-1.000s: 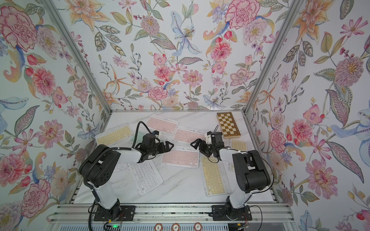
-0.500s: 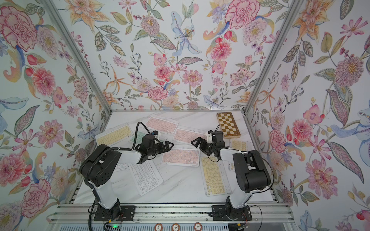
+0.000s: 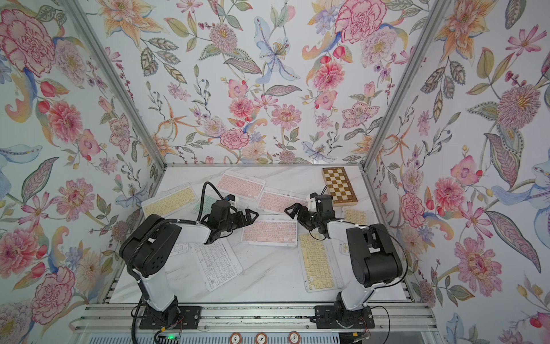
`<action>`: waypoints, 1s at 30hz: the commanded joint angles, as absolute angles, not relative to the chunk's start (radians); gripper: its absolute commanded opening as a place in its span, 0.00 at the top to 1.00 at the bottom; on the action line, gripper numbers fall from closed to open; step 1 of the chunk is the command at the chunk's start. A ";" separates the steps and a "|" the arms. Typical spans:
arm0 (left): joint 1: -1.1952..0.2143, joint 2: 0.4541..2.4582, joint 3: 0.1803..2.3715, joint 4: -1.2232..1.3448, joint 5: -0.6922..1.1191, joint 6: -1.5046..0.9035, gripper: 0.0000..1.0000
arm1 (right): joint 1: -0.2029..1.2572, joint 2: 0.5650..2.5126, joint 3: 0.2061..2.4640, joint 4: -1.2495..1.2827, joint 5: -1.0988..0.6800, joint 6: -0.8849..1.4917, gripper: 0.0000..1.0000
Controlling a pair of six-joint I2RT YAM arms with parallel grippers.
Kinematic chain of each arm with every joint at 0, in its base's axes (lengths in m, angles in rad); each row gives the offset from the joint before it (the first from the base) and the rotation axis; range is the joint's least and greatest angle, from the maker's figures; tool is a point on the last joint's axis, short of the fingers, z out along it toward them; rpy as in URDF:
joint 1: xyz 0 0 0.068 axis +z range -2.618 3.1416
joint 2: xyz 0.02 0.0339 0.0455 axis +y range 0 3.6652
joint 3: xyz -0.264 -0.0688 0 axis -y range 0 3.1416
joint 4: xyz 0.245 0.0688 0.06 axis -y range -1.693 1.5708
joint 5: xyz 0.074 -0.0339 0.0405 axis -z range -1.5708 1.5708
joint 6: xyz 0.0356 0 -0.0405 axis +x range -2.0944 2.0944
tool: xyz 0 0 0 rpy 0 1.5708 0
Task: Stack the numeric keypads
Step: Pick up the numeric keypad from the center of the board.
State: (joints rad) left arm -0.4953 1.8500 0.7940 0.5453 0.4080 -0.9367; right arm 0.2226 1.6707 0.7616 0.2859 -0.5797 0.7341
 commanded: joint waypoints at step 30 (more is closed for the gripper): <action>-0.549 1.927 0.785 0.680 0.489 -1.080 0.01 | 0.239 1.697 0.759 0.634 -0.692 0.936 0.01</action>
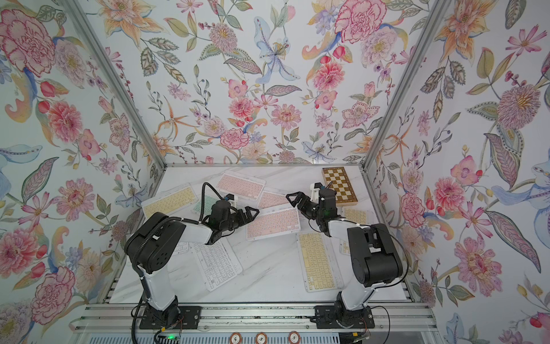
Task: Stack the numeric keypads
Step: Pick up the numeric keypad from the center of the board.
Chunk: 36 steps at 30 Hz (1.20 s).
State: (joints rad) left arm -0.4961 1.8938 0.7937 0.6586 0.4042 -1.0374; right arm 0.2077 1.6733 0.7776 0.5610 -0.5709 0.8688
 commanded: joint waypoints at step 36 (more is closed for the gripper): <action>-0.561 1.923 0.773 0.758 0.449 -1.144 0.01 | 0.228 1.560 0.749 0.327 -0.482 0.891 0.38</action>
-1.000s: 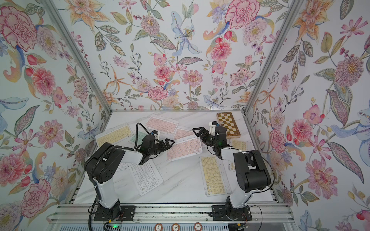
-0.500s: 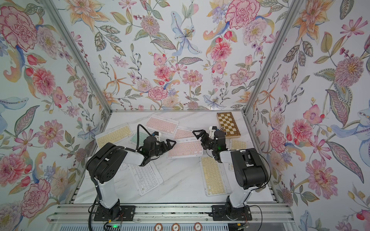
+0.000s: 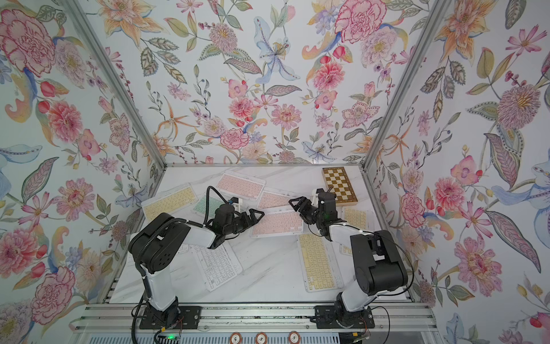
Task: Stack the numeric keypads
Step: Pick up the numeric keypad from the center of the board.
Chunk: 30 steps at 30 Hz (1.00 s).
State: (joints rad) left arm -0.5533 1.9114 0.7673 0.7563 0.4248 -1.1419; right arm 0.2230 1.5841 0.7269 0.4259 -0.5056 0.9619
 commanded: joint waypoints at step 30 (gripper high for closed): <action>-0.499 1.817 0.927 0.508 0.430 -0.993 0.01 | 0.141 1.480 0.826 0.178 -0.513 0.758 1.00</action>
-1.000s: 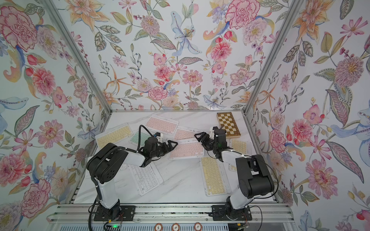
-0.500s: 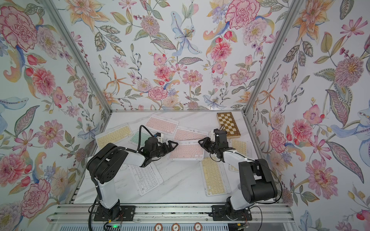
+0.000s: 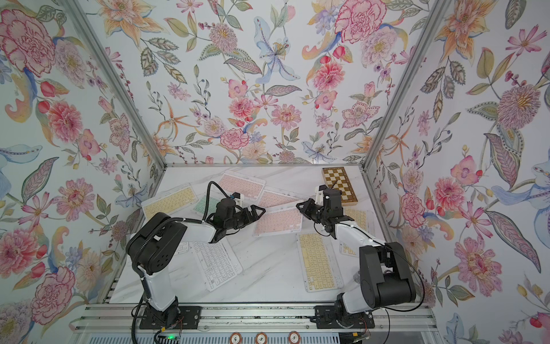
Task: Stack the numeric keypads
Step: Pick up the numeric keypad from the center of the board, then place the numeric keypad at the numeric keypad.
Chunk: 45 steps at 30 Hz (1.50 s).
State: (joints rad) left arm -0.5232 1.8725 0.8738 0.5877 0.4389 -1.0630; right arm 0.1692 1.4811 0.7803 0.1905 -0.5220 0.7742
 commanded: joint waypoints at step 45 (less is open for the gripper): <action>-0.451 2.209 1.383 0.365 0.434 -0.922 0.01 | 0.037 1.940 1.074 0.626 -0.610 1.043 0.99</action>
